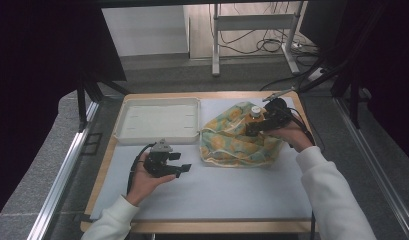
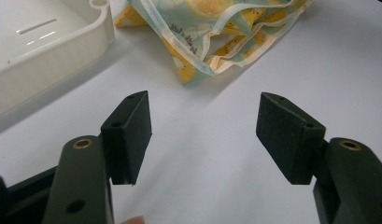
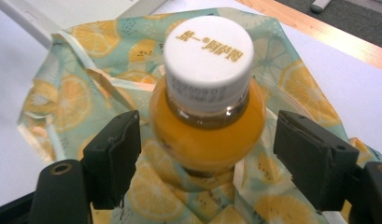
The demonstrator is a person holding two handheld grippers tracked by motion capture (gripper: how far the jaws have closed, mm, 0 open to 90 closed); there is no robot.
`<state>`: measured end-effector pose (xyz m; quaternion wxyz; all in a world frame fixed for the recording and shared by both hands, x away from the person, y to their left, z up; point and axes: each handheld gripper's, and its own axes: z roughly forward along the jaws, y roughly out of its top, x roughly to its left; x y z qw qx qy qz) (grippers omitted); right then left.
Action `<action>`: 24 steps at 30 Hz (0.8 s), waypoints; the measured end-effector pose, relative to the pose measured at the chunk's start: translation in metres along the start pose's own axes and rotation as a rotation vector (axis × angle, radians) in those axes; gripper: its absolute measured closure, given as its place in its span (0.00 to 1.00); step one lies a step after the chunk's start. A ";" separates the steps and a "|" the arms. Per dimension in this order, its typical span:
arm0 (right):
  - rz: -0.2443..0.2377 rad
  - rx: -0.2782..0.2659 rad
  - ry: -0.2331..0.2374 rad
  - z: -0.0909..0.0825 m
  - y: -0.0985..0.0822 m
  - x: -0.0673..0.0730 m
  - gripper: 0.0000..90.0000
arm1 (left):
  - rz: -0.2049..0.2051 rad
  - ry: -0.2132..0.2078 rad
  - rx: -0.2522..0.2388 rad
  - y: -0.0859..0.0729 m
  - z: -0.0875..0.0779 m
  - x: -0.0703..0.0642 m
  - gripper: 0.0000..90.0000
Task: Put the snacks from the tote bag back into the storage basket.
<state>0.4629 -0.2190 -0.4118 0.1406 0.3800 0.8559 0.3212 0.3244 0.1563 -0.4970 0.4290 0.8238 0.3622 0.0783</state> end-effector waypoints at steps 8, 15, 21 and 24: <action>0.004 0.020 0.012 0.017 0.003 -0.001 0.27 | -0.001 -0.006 0.007 -0.001 0.000 0.001 0.40; -0.016 0.060 0.002 0.021 0.007 0.000 0.33 | 0.001 -0.010 -0.001 -0.001 -0.002 0.001 0.40; -0.022 0.064 -0.007 0.021 0.008 0.002 0.33 | -0.004 -0.011 0.000 -0.001 -0.002 0.002 0.40; -0.031 0.065 -0.011 0.020 0.008 0.003 0.33 | -0.005 -0.011 0.000 -0.001 -0.002 0.002 0.40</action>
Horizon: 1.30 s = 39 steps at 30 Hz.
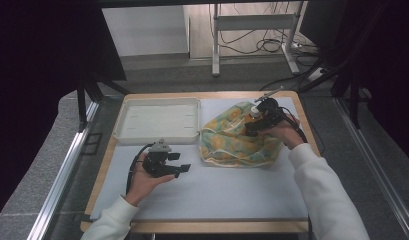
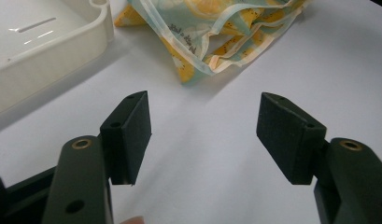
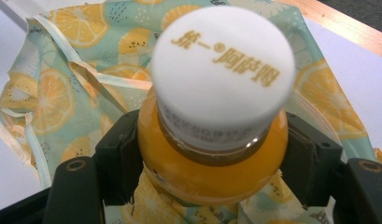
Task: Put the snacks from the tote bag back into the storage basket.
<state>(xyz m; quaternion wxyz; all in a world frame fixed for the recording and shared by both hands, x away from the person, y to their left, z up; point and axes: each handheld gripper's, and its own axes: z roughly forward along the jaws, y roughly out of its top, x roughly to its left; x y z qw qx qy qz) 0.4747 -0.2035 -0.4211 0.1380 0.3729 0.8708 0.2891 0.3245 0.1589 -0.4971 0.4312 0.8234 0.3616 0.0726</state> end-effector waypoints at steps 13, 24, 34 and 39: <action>-0.032 -0.043 0.020 -0.028 0.009 0.006 0.33 | -0.002 0.002 0.001 0.000 0.000 0.000 0.40; -0.046 -0.097 0.031 -0.059 0.022 0.011 0.33 | 0.000 0.002 0.003 0.000 0.000 0.001 0.40; -0.060 -0.135 0.051 -0.077 0.031 0.019 0.33 | -0.011 0.009 0.002 -0.001 -0.001 0.004 0.40; -0.064 -0.142 0.064 -0.078 0.036 0.023 0.33 | -0.006 0.005 0.002 -0.001 0.000 0.002 0.40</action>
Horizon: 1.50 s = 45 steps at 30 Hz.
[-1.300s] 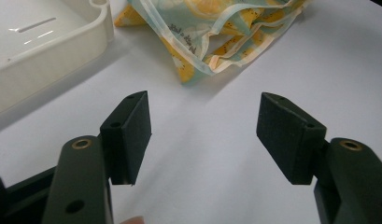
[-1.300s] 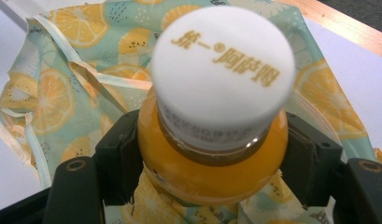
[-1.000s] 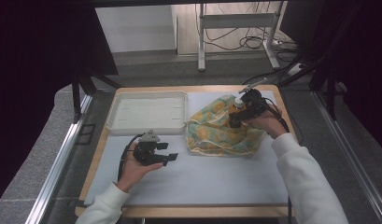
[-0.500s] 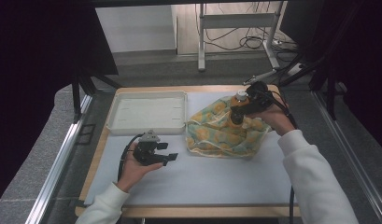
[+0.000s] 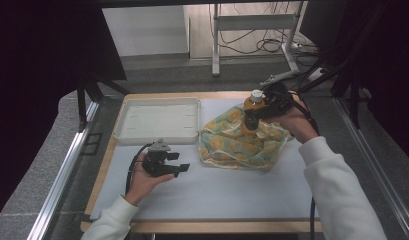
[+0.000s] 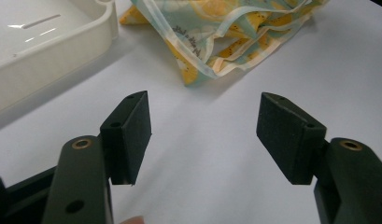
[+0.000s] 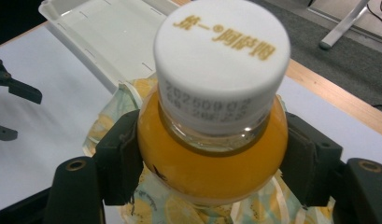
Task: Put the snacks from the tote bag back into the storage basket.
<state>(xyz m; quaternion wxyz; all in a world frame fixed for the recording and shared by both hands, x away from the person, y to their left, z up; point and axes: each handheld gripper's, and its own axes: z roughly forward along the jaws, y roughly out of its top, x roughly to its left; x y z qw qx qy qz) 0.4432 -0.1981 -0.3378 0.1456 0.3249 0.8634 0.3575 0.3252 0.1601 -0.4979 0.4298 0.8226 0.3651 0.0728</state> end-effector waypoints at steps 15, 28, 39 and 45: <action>-0.020 -0.042 0.035 -0.002 0.022 0.012 0.33 | 0.004 -0.014 0.013 0.000 0.003 -0.002 0.39; -0.037 -0.066 0.068 0.004 0.039 0.025 0.33 | 0.004 -0.011 0.012 0.000 0.003 -0.002 0.39; -0.049 -0.073 0.087 0.015 0.048 0.035 0.33 | 0.002 -0.011 0.004 -0.001 0.002 -0.001 0.39; -0.058 -0.080 0.092 0.024 0.053 0.039 0.33 | 0.004 -0.014 0.005 -0.001 0.003 0.000 0.39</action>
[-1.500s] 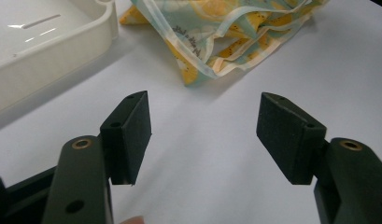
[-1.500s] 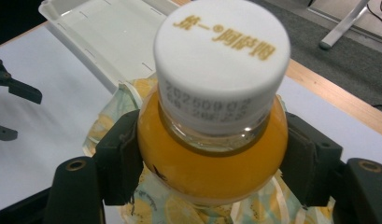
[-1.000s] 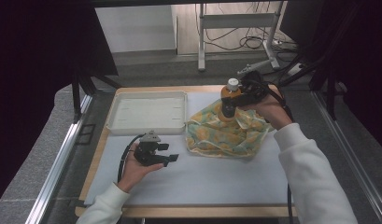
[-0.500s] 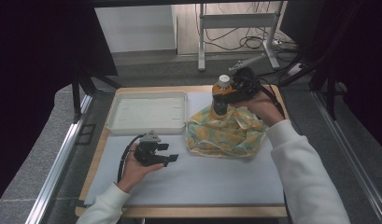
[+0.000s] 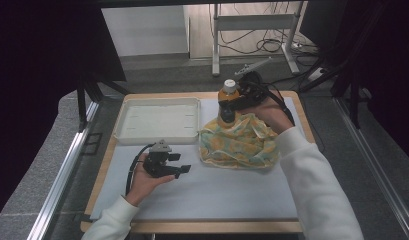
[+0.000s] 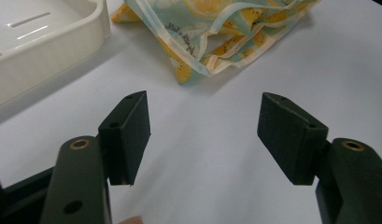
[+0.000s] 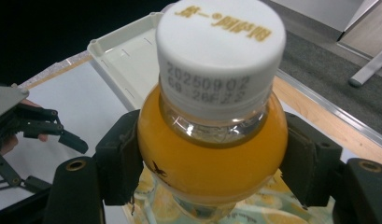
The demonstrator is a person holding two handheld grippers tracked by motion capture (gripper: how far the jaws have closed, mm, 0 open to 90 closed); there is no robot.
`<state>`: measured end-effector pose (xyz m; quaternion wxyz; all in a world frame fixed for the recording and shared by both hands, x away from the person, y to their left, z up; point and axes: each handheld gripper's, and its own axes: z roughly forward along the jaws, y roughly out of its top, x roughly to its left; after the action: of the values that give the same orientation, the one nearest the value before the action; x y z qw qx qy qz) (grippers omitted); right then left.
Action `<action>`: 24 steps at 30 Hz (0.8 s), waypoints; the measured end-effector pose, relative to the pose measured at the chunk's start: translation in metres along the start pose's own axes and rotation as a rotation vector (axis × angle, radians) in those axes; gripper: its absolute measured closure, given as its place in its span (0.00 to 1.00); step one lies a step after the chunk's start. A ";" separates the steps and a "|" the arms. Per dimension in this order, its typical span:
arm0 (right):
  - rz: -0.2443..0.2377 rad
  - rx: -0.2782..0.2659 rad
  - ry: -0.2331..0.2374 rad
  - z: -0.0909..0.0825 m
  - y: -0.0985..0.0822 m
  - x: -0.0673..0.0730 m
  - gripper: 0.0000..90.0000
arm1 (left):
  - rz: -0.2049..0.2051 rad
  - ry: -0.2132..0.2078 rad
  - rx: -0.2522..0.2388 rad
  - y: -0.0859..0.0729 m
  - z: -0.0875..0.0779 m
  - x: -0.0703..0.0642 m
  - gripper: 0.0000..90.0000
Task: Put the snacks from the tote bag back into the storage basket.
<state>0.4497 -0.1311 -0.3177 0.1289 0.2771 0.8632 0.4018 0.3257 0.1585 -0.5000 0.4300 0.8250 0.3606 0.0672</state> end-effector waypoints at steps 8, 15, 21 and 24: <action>-0.007 -0.002 0.022 0.013 0.010 0.007 0.33 | -0.001 -0.002 -0.005 0.000 -0.002 0.001 0.39; -0.017 0.006 0.029 0.024 0.016 0.012 0.33 | -0.002 -0.007 -0.007 0.000 -0.001 0.000 0.39; -0.020 0.005 0.039 0.032 0.019 0.015 0.33 | 0.001 -0.008 -0.005 0.000 0.000 0.000 0.39; -0.021 0.011 0.043 0.037 0.019 0.016 0.33 | 0.001 -0.008 -0.004 0.000 0.001 0.000 0.39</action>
<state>0.4603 -0.0882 -0.3269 0.1129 0.2601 0.8707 0.4018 0.3257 0.1579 -0.5004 0.4330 0.8246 0.3583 0.0647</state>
